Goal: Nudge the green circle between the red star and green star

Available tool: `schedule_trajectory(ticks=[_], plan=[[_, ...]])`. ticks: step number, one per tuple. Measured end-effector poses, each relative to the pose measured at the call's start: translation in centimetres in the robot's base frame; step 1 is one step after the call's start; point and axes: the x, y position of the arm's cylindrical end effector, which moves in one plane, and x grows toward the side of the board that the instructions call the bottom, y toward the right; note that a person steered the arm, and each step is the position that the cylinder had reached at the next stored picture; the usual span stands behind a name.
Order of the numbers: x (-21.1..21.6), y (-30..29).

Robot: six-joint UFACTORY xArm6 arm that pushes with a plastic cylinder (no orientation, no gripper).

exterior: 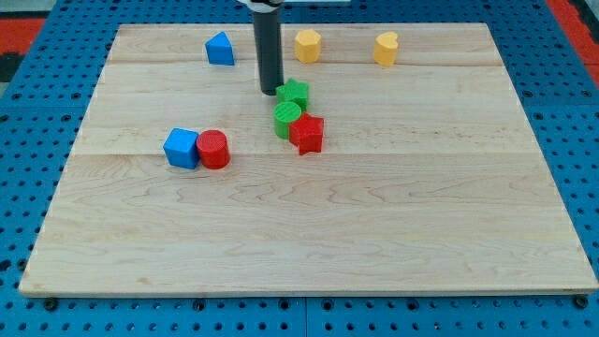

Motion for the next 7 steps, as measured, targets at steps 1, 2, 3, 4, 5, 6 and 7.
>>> schedule_trajectory(ticks=[1, 2, 3, 4, 5, 6, 7], plan=[[0.3, -3.8], [4.6, -3.8], [7.5, 0.6], [7.2, 2.6], [8.2, 2.3], [11.9, 3.0], [15.5, 3.2]])
